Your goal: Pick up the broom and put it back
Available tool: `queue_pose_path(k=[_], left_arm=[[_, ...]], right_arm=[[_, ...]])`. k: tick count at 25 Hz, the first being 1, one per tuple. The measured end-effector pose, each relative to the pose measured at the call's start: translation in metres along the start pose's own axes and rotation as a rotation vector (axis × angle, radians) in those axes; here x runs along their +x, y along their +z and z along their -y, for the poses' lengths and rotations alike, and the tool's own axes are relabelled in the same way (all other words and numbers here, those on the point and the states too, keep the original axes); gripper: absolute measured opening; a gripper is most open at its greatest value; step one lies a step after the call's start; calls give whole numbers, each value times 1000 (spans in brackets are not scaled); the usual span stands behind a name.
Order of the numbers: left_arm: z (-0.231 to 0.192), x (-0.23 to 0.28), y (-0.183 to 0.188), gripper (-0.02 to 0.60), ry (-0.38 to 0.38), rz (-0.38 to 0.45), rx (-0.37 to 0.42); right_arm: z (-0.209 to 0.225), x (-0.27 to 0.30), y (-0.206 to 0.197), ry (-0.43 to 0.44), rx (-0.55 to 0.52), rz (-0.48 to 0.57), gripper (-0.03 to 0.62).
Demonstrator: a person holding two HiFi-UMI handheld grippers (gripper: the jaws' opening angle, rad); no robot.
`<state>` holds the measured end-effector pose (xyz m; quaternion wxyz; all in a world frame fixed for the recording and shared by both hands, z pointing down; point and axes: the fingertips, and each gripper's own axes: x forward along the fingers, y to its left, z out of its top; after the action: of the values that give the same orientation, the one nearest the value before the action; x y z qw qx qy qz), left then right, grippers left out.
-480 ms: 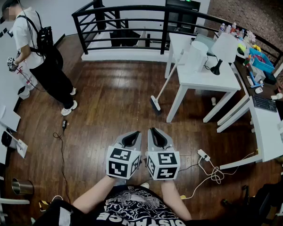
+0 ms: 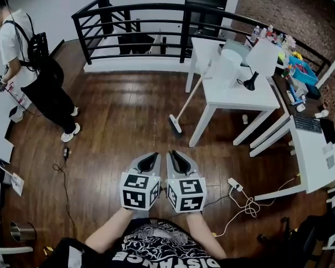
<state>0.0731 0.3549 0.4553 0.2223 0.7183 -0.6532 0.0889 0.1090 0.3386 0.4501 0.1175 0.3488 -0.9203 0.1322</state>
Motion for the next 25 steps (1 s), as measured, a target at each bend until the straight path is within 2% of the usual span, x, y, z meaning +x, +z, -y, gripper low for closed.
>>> queue_pose_path(k=[18,25], left_arm=[[-155,103,89,5,-42,-7,-46],[-204,126,106,5,-56,-13,-47]], right_arm=[[-3,187,63,-60,-34,-61,28],[-13,237,78,-82,-41,-50,28]])
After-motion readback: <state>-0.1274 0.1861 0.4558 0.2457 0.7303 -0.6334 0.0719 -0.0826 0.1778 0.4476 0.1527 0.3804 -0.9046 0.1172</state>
